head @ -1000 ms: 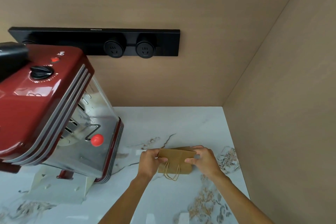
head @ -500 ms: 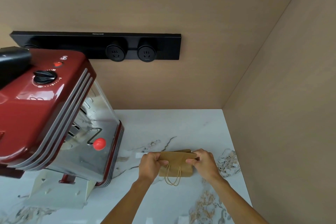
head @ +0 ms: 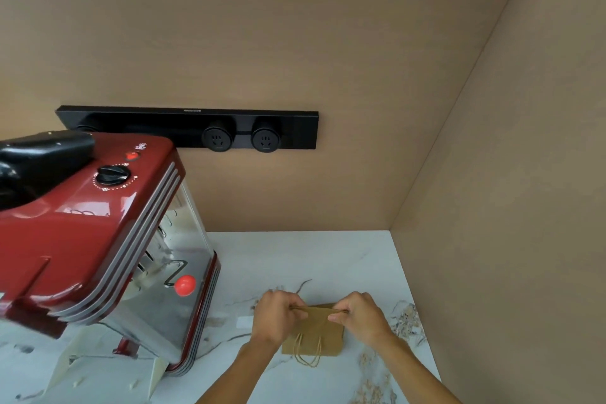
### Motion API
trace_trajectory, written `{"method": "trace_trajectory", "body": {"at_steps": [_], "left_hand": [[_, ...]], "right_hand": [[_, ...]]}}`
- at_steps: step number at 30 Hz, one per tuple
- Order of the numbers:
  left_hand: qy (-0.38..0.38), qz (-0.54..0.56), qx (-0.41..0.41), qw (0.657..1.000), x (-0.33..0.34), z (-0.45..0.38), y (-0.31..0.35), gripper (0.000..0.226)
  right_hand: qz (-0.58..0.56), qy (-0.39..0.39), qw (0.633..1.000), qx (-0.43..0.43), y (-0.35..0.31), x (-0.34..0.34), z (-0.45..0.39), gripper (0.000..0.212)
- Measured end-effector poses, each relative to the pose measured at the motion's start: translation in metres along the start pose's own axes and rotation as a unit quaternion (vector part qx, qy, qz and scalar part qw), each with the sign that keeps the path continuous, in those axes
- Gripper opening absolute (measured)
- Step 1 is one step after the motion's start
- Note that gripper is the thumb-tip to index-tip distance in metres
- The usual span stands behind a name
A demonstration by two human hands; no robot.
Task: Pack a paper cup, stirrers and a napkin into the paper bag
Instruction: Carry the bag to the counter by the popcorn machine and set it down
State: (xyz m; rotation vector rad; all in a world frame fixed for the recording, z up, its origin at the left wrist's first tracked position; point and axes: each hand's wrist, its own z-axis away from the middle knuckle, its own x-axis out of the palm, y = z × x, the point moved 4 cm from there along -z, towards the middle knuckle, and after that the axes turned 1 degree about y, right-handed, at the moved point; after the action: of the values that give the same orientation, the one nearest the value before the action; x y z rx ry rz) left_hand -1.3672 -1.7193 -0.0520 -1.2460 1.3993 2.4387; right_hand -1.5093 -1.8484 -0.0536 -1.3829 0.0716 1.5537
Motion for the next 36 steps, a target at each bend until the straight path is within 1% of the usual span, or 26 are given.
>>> {"method": "trace_trajectory", "body": {"at_steps": [1, 3, 6, 8, 10, 12, 14, 16, 18, 21, 25, 27, 28, 32, 36], "left_hand": [[0.006, -0.003, -0.002, 1.000, 0.000, 0.002, 0.000, 0.014], [0.011, -0.013, -0.008, 1.000, -0.001, 0.003, 0.000, 0.016], [0.017, -0.038, -0.004, 0.999, -0.005, 0.005, 0.002, 0.015], [0.010, -0.100, 0.020, 0.995, -0.003, 0.004, 0.004, 0.017], [-0.017, -0.200, 0.050, 0.978, 0.005, 0.003, 0.009, 0.022], [-0.034, -0.291, 0.072, 0.953, 0.013, 0.003, 0.017, 0.024], [-0.038, -0.340, 0.085, 0.936, 0.018, 0.001, 0.021, 0.025], [-0.036, -0.354, 0.093, 0.930, 0.019, 0.002, 0.020, 0.026], [-0.034, -0.346, 0.103, 0.932, 0.018, 0.003, 0.015, 0.026], [-0.038, -0.309, 0.104, 0.945, 0.015, 0.004, 0.008, 0.021], [-0.052, -0.214, 0.090, 0.971, 0.009, 0.006, 0.003, 0.019], [-0.047, -0.165, 0.078, 0.982, 0.007, 0.006, 0.001, 0.016], [-0.041, -0.144, 0.070, 0.986, 0.006, 0.006, 0.000, 0.019], [-0.030, -0.096, 0.062, 0.993, 0.005, 0.008, -0.003, 0.028], [-0.032, -0.082, 0.076, 0.993, 0.003, 0.011, -0.002, 0.022]], "right_hand": [[0.019, 0.018, 1.000, 0.003, -0.002, 0.000, 0.004, 0.044], [0.035, 0.040, 0.999, 0.008, -0.005, 0.001, 0.008, 0.045], [0.060, 0.033, 0.998, 0.009, -0.010, 0.001, 0.011, 0.039], [0.107, 0.024, 0.994, -0.021, -0.018, -0.001, 0.012, 0.033], [0.161, 0.012, 0.985, -0.059, -0.026, 0.001, 0.009, 0.028], [0.195, -0.003, 0.977, -0.092, -0.034, 0.008, 0.005, 0.029], [0.209, -0.010, 0.972, -0.102, -0.038, 0.015, 0.002, 0.029], [0.193, -0.009, 0.977, -0.094, -0.034, 0.019, 0.001, 0.028], [0.142, -0.007, 0.987, -0.081, -0.027, 0.022, 0.001, 0.026], [0.087, 0.012, 0.993, -0.079, -0.016, 0.025, 0.002, 0.022], [0.053, 0.019, 0.996, -0.076, -0.006, 0.025, 0.002, 0.020], [0.033, 0.011, 0.997, -0.063, -0.002, 0.022, 0.001, 0.019], [0.020, 0.007, 0.998, -0.056, -0.001, 0.020, 0.002, 0.019], [-0.021, -0.013, 0.999, -0.046, -0.002, 0.007, 0.008, 0.019], [-0.053, -0.028, 0.997, -0.040, -0.003, -0.001, 0.014, 0.013]]}}
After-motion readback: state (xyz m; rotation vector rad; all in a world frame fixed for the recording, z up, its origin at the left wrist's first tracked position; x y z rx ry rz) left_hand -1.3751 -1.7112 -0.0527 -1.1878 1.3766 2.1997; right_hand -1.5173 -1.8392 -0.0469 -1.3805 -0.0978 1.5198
